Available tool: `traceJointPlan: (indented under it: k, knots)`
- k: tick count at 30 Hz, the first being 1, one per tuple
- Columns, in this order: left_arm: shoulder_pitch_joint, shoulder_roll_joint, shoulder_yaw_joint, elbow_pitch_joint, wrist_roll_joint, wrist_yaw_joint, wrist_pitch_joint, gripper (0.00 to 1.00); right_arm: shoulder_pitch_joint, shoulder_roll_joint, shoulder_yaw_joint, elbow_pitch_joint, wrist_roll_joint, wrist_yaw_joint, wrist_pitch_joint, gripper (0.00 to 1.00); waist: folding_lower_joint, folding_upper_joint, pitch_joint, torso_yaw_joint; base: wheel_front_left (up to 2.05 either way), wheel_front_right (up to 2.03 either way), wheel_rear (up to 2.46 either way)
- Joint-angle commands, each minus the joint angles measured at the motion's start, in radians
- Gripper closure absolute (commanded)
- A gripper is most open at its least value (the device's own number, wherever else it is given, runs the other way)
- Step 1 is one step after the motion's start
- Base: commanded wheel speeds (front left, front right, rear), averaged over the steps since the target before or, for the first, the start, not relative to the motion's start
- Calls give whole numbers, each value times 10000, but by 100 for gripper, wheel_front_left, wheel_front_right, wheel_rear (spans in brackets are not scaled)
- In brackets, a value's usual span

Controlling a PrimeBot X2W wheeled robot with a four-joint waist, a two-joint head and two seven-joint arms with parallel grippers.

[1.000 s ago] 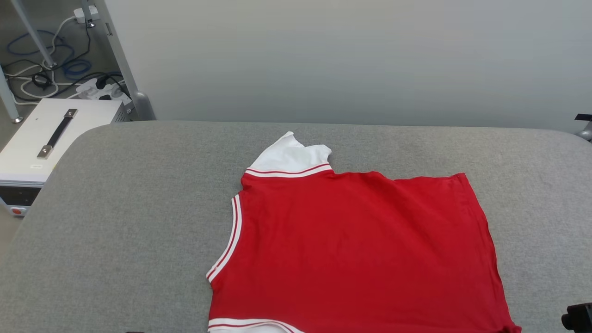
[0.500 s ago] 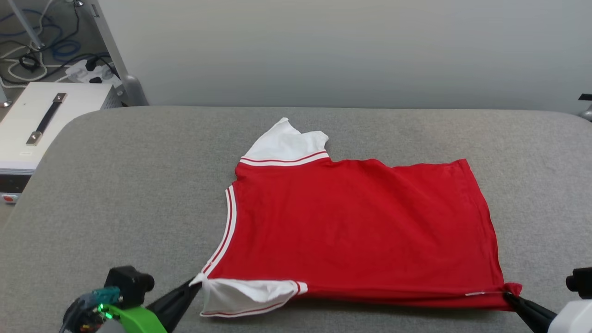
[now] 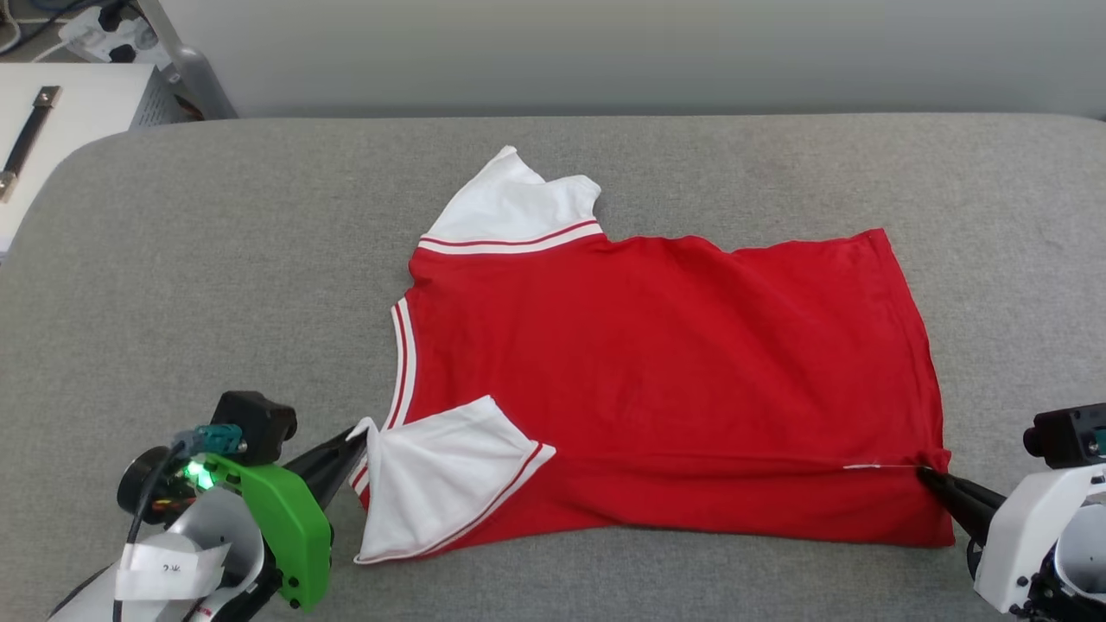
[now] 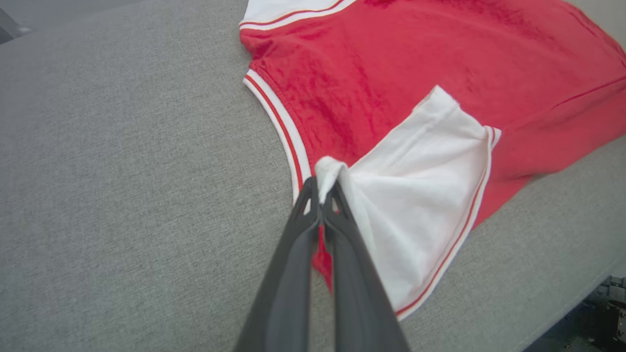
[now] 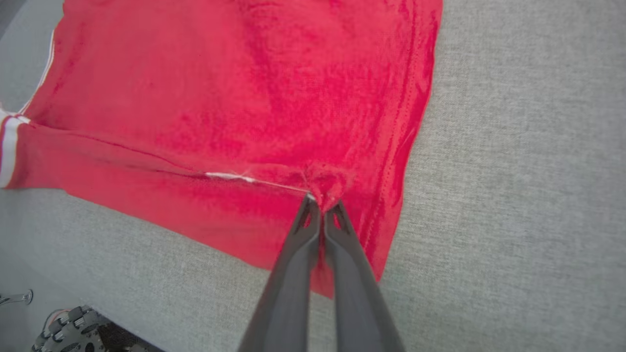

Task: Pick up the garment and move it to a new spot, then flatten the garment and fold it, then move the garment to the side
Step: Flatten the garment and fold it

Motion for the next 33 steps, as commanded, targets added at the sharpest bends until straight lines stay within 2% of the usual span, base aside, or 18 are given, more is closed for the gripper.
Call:
traceJointPlan:
  k: [1, 11, 19, 20, 21, 22, 25, 33]
  knots:
    - [-320, -103, -26, 186, 69, -93, 9, 100, -252, 64, 14, 72, -97, -9, 86, 100, 0, -1, 364, -122, 0, 0, 0]
    - [-1372, -743, -482, 1841, 359, -497, -183, 100, -959, 237, 302, 634, -318, -9, 480, 100, 0, -1, 883, -160, 0, 0, 0]
    - [-1829, -1217, -917, 3097, 399, -638, -312, 100, -1324, 342, 619, 987, -410, -9, 441, 100, 0, -1, 979, -159, 0, 0, 0]
    - [-1876, -1294, -944, 3249, 401, -644, -379, 85, -1343, 366, 627, 1075, -399, -9, 437, 100, 0, -1, 940, -152, 0, 0, 0]
    - [-1900, -1355, -958, 3369, 403, -648, -448, 35, -1348, 398, 623, 1153, -377, -9, 455, 66, 0, -1, 900, -148, 0, 0, 0]
    - [-1917, -1431, -972, 3513, 393, -652, -534, 0, -1363, 441, 623, 1200, -354, -9, 441, 0, 0, -1, 833, -145, 0, 0, 0]
    - [-1943, -1650, -950, 3818, 339, -647, -798, 0, -1381, 526, 598, 1251, -330, -9, 330, 0, 0, -1, 616, -133, 0, 0, 0]
    - [-1451, -2124, -186, 3816, -503, -200, -1761, 0, -1050, 465, 480, 920, -674, -9, 74, 0, 0, -1, -267, -161, 0, 0, 0]
